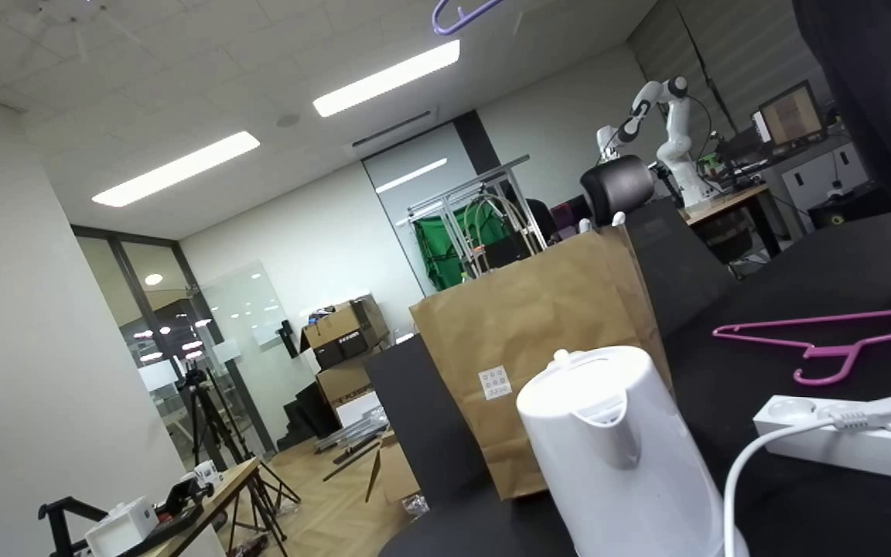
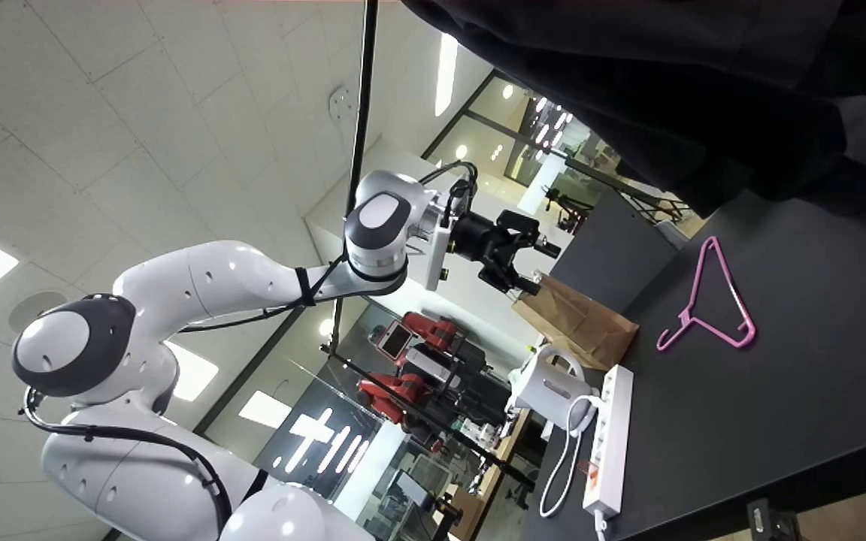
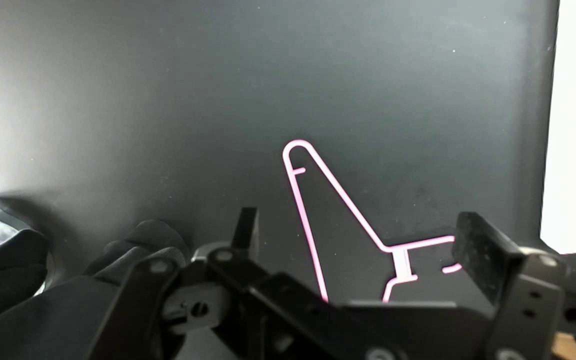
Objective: Hang the pink hang wire on the hang, then take the blue hang wire on the hang and put it on the table
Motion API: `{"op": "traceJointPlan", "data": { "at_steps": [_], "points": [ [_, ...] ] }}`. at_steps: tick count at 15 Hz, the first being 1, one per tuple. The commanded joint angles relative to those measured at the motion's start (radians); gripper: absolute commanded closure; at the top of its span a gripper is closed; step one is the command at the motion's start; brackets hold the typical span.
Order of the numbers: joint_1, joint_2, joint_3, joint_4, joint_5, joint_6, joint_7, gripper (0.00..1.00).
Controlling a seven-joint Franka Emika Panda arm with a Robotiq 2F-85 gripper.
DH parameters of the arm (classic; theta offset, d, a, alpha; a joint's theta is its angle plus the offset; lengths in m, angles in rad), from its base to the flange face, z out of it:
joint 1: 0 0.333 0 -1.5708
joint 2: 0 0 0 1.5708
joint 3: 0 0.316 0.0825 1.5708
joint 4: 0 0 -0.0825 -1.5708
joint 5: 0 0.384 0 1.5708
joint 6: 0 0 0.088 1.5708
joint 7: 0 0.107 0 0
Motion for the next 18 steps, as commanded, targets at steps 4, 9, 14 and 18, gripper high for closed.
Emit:
{"op": "traceJointPlan", "data": {
  "at_steps": [4, 9, 14, 18],
  "points": [
    [-0.004, -0.008, 0.005, -0.002, 0.001, -0.003, 0.000, 0.00],
    [-0.004, -0.008, 0.005, -0.003, 0.001, -0.002, 0.000, 0.00],
    [0.003, 0.135, 0.002, 0.047, -0.056, 0.187, -0.155, 0.00],
    [-0.001, 0.300, 0.023, 0.139, 0.001, 0.264, -0.409, 0.00]
  ]
}}
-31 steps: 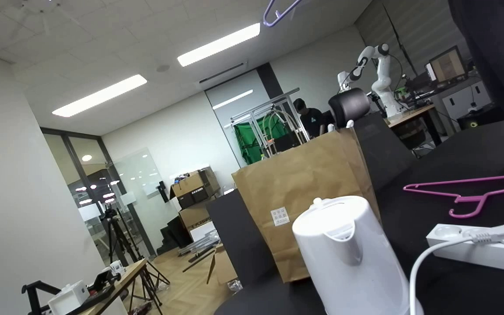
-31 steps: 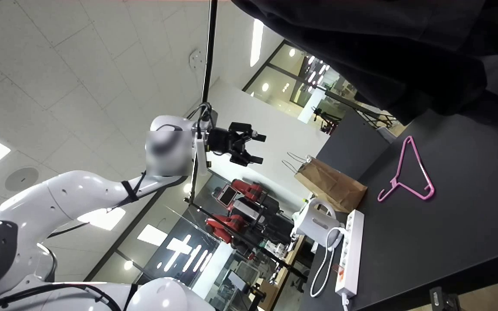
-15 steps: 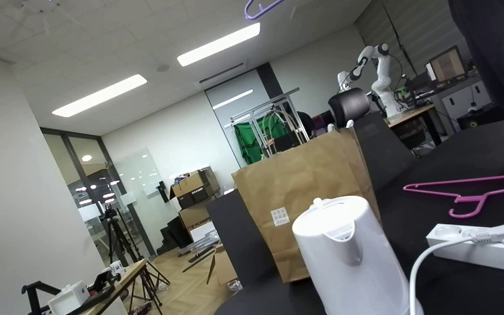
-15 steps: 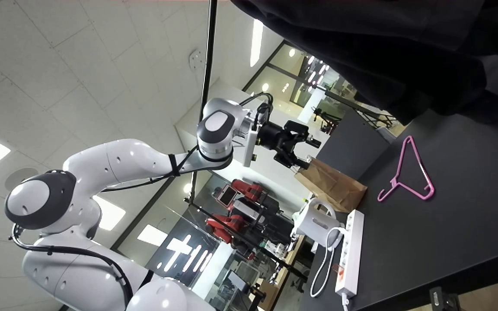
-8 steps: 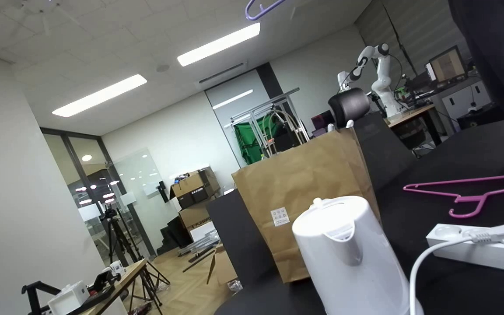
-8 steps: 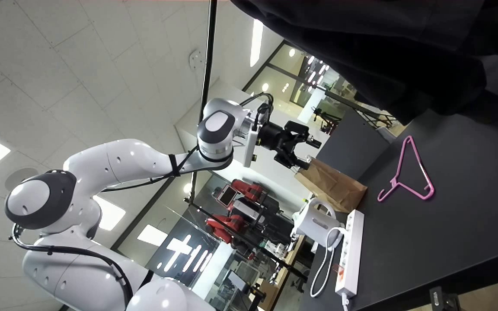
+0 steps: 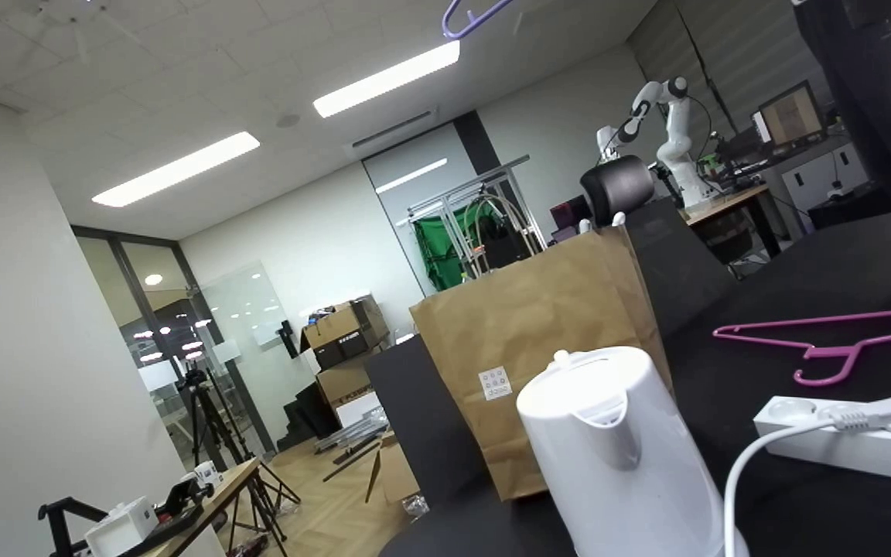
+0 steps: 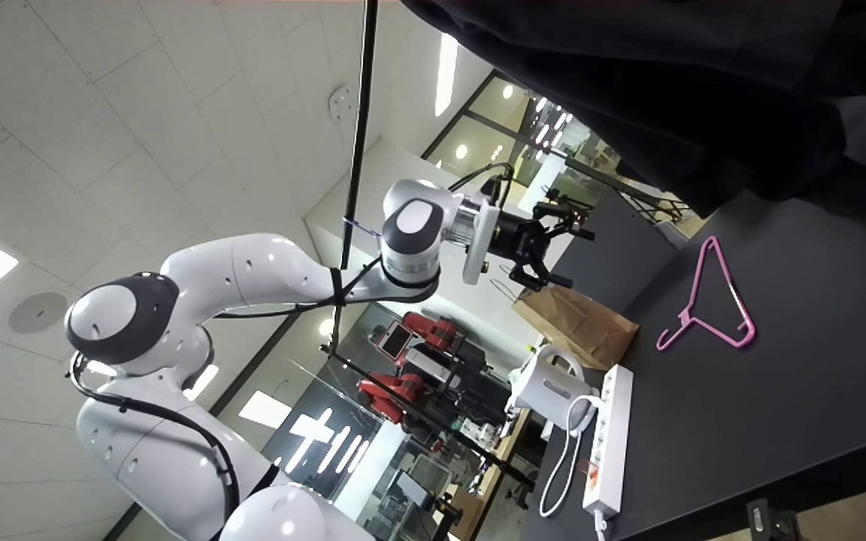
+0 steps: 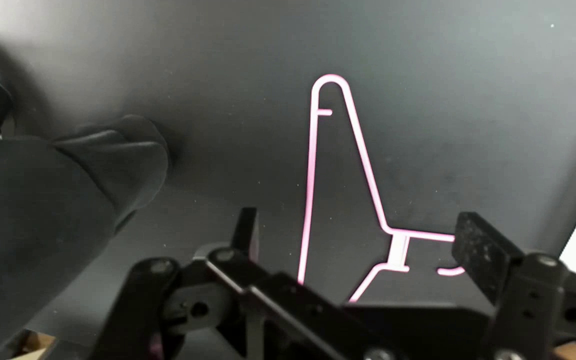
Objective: Hang the pink hang wire on the hang, then take the blue hang wire on the hang and put it on the table
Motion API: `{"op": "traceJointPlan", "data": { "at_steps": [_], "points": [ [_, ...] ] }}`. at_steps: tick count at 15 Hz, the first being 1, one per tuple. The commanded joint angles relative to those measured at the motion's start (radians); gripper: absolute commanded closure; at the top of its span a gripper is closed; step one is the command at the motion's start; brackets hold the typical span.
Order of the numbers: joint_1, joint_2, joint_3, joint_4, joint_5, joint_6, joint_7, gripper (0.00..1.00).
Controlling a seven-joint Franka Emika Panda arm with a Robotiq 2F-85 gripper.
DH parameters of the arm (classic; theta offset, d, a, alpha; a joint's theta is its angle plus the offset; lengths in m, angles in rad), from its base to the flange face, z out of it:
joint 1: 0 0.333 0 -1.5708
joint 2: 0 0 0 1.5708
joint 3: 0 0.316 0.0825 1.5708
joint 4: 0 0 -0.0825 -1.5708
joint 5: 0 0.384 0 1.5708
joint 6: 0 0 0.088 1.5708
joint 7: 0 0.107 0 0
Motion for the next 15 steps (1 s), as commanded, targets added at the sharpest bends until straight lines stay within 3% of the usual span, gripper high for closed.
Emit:
{"op": "traceJointPlan", "data": {
  "at_steps": [1, 6, 7, 10, 15],
  "points": [
    [-0.011, 0.179, 0.031, 0.136, 0.034, 0.035, -0.197, 0.00],
    [-0.020, 0.361, 0.080, 0.274, -0.047, 0.051, -0.336, 0.00],
    [-0.027, 0.294, 0.078, 0.197, -0.029, 0.066, -0.303, 0.00],
    [-0.027, 0.360, 0.091, 0.250, -0.044, 0.066, -0.317, 0.00],
    [-0.029, 0.364, 0.091, 0.260, -0.044, 0.065, -0.325, 0.00]
  ]
}}
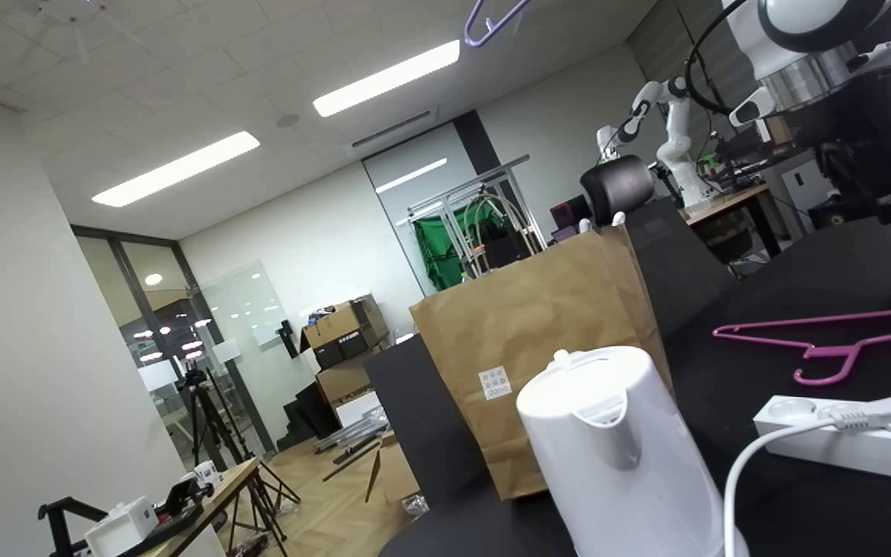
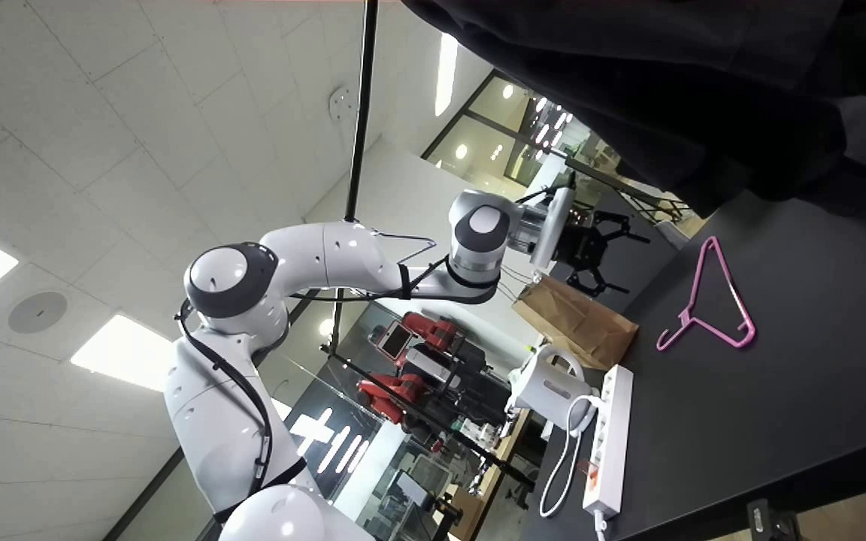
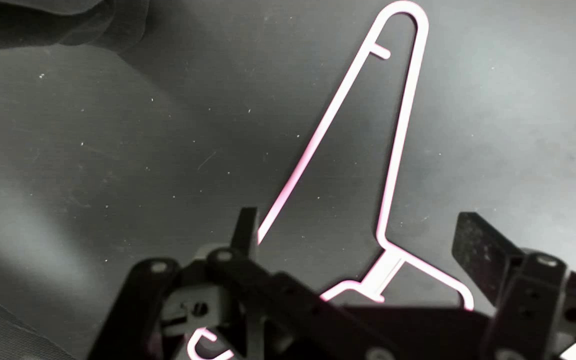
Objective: Hang the pink hang wire on the hang, then take the blue hang wire on the hang and put it on the table
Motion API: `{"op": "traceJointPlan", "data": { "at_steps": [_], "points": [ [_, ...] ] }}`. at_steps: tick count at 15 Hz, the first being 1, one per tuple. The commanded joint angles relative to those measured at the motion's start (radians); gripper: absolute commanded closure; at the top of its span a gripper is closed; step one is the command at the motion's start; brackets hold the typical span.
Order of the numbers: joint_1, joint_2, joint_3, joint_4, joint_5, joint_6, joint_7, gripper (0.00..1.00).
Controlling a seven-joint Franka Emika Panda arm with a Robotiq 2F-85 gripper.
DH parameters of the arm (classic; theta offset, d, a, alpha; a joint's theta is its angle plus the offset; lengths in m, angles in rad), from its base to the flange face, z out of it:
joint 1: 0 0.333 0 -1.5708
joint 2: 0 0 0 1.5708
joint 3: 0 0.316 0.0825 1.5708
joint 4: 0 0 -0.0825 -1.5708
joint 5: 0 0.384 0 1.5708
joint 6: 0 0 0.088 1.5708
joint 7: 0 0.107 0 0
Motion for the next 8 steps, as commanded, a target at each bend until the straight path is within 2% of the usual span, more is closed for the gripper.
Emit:
{"op": "traceJointPlan", "data": {
  "at_steps": [1, 4, 8],
  "points": [
    [-0.018, -0.001, 0.018, 0.001, -0.012, -0.004, 0.008, 0.00],
    [-0.018, -0.001, 0.018, 0.002, -0.012, -0.004, 0.005, 0.00],
    [0.000, 0.037, 0.015, -0.037, -0.051, 0.080, 0.039, 0.00]
  ]
}}
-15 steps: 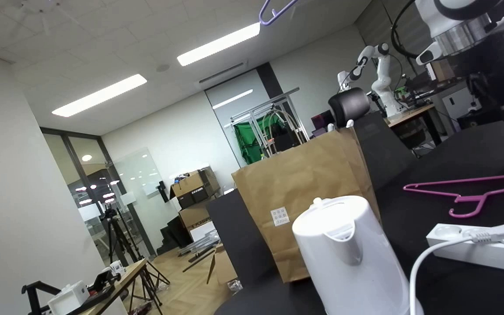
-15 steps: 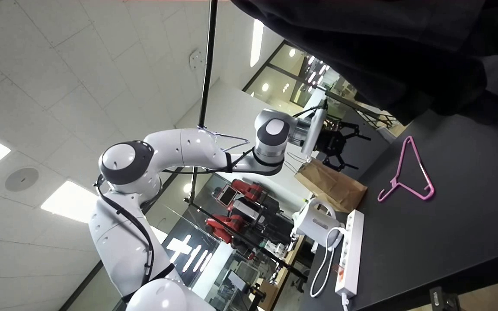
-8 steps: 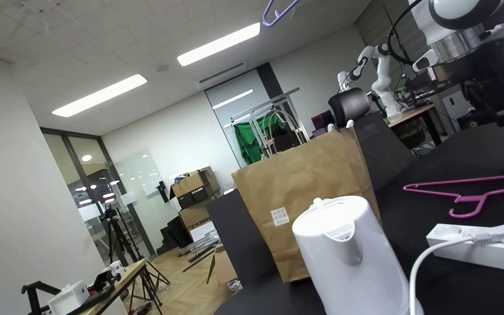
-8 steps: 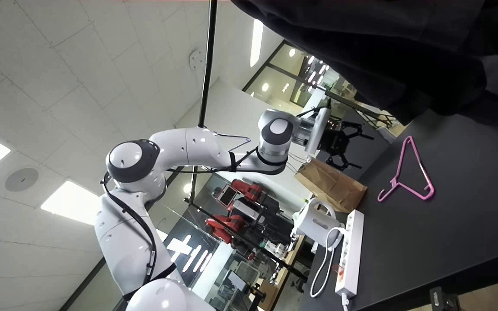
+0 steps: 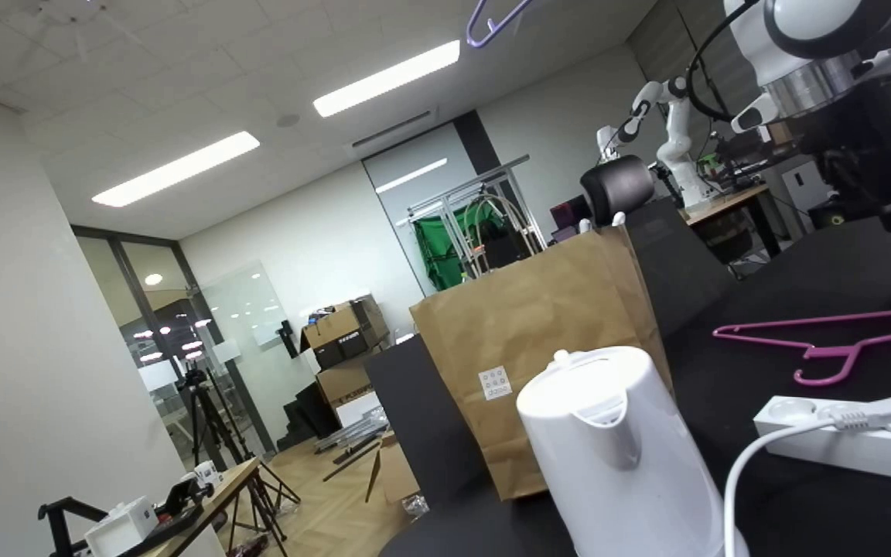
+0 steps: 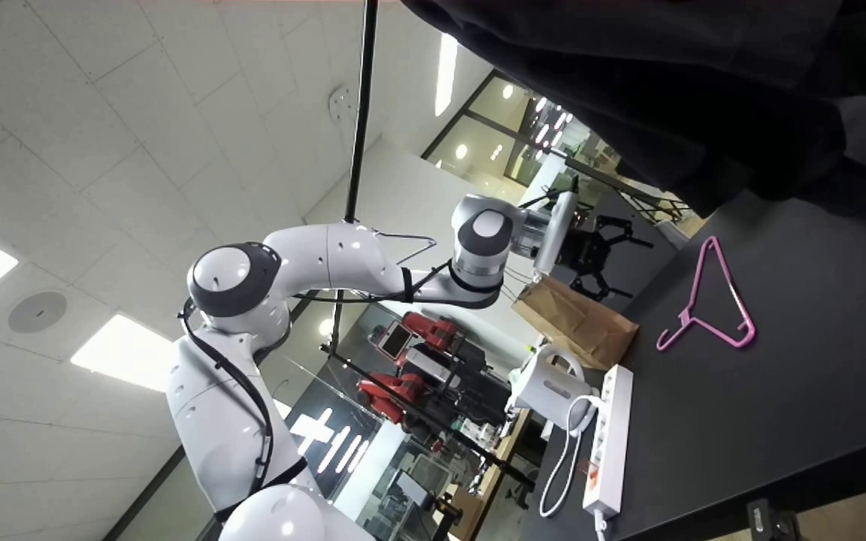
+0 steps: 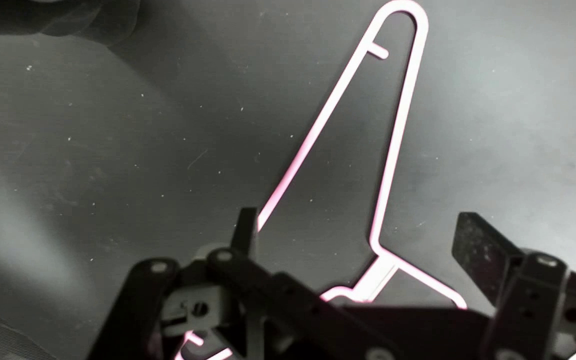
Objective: Hang the pink hang wire on the hang, then take the blue hang wire on the hang and put it on the table
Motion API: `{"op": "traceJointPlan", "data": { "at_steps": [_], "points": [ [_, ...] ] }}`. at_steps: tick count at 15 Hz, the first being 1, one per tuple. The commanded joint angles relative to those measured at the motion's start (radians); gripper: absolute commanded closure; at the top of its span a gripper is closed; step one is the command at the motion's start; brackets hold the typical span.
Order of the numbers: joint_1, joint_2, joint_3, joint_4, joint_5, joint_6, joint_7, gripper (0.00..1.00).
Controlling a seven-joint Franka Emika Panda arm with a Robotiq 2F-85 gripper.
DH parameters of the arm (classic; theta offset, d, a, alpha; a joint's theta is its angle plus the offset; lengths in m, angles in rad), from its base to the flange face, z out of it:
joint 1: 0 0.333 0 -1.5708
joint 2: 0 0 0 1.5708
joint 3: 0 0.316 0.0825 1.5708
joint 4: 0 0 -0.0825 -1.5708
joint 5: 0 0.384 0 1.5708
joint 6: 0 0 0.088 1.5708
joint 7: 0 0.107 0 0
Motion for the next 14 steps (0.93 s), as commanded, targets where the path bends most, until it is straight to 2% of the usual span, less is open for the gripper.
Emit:
{"op": "traceJointPlan", "data": {
  "at_steps": [1, 8, 13, 14],
  "points": [
    [-0.006, 0.042, 0.019, -0.031, -0.022, 0.073, 0.032, 0.00],
    [-0.035, 0.150, 0.065, -0.062, -0.004, 0.183, 0.011, 0.00],
    [-0.070, 0.215, 0.080, -0.048, -0.001, 0.208, 0.011, 0.00],
    [-0.082, 0.224, 0.090, -0.045, 0.005, 0.207, 0.005, 0.25]
  ]
}}
